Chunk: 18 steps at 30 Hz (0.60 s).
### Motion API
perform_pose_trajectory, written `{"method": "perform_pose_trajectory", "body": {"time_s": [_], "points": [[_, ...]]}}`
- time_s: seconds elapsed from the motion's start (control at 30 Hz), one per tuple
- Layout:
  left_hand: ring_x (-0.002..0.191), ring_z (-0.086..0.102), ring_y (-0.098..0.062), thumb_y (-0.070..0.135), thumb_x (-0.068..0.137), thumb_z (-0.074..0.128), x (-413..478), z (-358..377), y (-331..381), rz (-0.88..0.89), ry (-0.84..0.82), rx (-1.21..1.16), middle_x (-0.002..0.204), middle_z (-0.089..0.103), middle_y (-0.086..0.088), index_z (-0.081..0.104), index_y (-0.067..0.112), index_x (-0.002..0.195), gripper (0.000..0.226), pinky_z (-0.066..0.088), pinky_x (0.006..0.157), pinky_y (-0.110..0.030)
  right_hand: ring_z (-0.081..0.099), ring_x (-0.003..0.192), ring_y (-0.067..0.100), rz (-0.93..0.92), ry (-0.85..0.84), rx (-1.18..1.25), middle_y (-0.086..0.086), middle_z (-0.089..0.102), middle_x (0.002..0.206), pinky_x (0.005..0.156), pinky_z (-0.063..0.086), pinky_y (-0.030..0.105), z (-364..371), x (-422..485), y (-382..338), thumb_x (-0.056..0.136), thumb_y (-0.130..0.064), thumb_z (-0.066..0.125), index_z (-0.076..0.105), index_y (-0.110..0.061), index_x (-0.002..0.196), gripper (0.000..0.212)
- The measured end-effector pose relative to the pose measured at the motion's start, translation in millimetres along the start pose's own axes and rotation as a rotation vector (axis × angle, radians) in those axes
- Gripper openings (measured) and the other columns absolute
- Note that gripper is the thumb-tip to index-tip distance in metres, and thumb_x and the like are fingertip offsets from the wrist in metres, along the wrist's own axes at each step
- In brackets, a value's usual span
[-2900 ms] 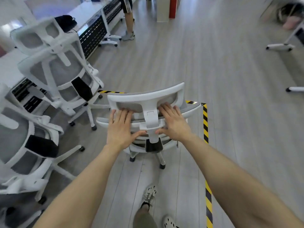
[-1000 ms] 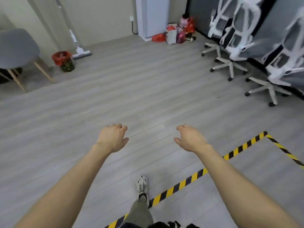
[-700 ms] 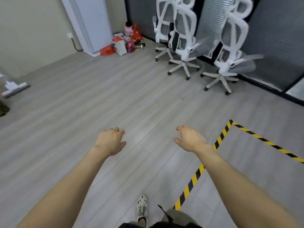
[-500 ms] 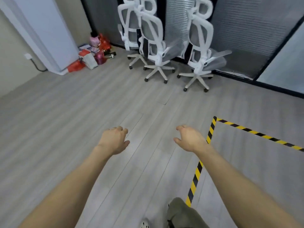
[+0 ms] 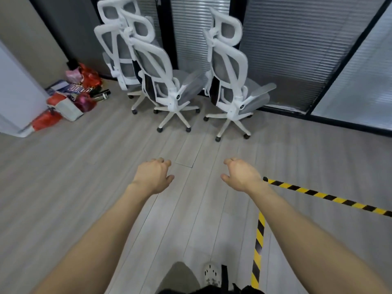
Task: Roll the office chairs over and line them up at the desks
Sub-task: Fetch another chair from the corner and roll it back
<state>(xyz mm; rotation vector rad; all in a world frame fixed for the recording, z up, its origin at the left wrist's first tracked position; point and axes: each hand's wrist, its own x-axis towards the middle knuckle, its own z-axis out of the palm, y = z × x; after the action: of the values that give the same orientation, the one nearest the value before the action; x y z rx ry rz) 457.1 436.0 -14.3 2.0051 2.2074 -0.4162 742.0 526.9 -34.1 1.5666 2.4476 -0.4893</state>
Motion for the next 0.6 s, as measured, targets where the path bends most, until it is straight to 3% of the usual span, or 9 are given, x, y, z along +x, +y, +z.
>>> {"method": "perform_pose_trajectory", "body": {"time_s": [0.2,0.43,0.6], "points": [[0.127,0.064,-0.031,0.056,0.109,0.054,162.1,-38.3,-31.3,0.024,0.016,0.000,0.141,0.064,-0.005,0.055,0.021,0.148,0.053,0.056,0.099,-0.044,0.063,0.130,0.039,0.011,0.034,0.011,0.015,0.061,0.146,0.106,0.054,0.047,-57.4,155.0,11.4,0.106,-0.039,0.059,0.056,-0.010,0.149,0.052],[0.126,0.066,-0.032,0.054,0.108,0.055,382.5,-86.4,-71.4,0.135,0.049,0.018,0.143,0.063,-0.005,0.056,0.020,0.147,0.051,0.053,0.095,-0.041,0.065,0.121,0.037,0.095,0.090,0.030,0.012,0.065,0.134,0.094,0.057,0.046,-120.2,343.3,36.4,0.102,-0.036,0.057,0.061,-0.014,0.134,0.039],[0.115,0.069,-0.035,0.048,0.105,0.056,514.4,-132.6,-89.9,0.222,0.120,0.046,0.128,0.068,-0.008,0.061,0.017,0.129,0.039,0.052,0.089,-0.042,0.068,0.116,0.039,0.185,0.139,0.024,0.012,0.066,0.131,0.086,0.053,0.044,-182.9,447.5,49.5,0.103,-0.035,0.059,0.060,-0.011,0.132,0.038]]}}
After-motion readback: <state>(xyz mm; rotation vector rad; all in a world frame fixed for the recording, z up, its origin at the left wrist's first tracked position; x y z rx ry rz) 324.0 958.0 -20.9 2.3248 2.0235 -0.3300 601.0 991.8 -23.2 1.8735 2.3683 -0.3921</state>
